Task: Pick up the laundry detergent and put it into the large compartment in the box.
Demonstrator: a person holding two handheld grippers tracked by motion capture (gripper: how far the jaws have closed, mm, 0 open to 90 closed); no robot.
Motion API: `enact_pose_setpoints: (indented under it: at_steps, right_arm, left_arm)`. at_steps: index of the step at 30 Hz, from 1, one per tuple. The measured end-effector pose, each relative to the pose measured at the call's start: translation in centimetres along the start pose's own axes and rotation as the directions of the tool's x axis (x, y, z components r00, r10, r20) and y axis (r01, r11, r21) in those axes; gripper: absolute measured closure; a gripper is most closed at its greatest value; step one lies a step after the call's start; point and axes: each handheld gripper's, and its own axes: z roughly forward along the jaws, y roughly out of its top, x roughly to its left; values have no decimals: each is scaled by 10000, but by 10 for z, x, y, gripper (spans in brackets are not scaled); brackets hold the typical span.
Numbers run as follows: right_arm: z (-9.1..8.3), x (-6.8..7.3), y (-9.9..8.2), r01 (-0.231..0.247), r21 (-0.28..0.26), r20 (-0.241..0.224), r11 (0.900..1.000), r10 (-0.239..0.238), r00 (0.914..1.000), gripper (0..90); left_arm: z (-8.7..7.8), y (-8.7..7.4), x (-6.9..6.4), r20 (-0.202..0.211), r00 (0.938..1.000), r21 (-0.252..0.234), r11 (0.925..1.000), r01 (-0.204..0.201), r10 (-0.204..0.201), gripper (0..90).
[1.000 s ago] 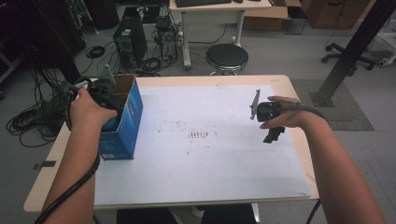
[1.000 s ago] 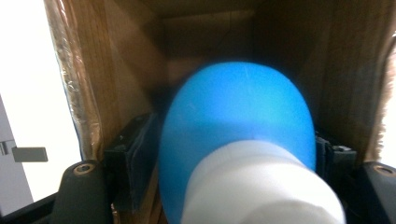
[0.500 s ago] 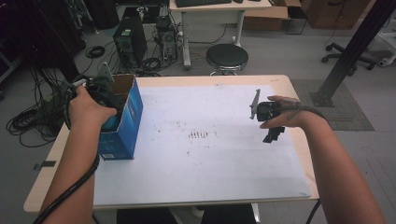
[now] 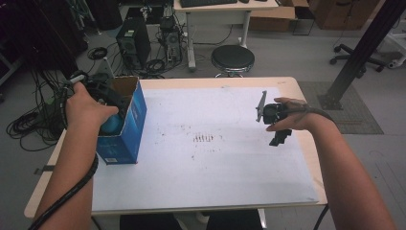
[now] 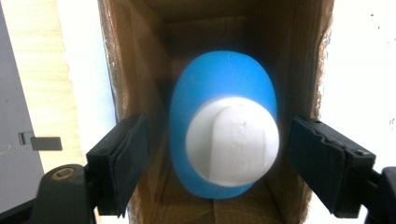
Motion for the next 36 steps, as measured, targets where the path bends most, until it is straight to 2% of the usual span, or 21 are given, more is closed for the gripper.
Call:
enact_pose_setpoints:
  at_steps: [4,13,22,32,36]
  right_arm:
    - [-1,1,0,-49,47,-5,10000,49,10000,61]
    - [-1,1,0,-15,35,25,10000,15,10000,61]
    - [-2,1,0,-86,84,47,9999,86,10000,61]
    - [-5,2,-2,-45,31,104,10000,45,9999,62]
    - [-7,2,-4,-142,71,103,9999,141,9998,62]
  left_arm:
    - [-2,-1,1,-186,9998,-51,10000,-31,30,157]
    - [-5,-3,1,-271,9995,-80,9998,-174,171,128]
    - [-14,-5,-7,-411,9970,-357,9971,-676,662,6]
    - [-29,-5,-20,-551,9911,-759,9892,-1255,1215,2]
    - [-38,-5,-31,-642,9856,-852,9832,-1613,1561,2]
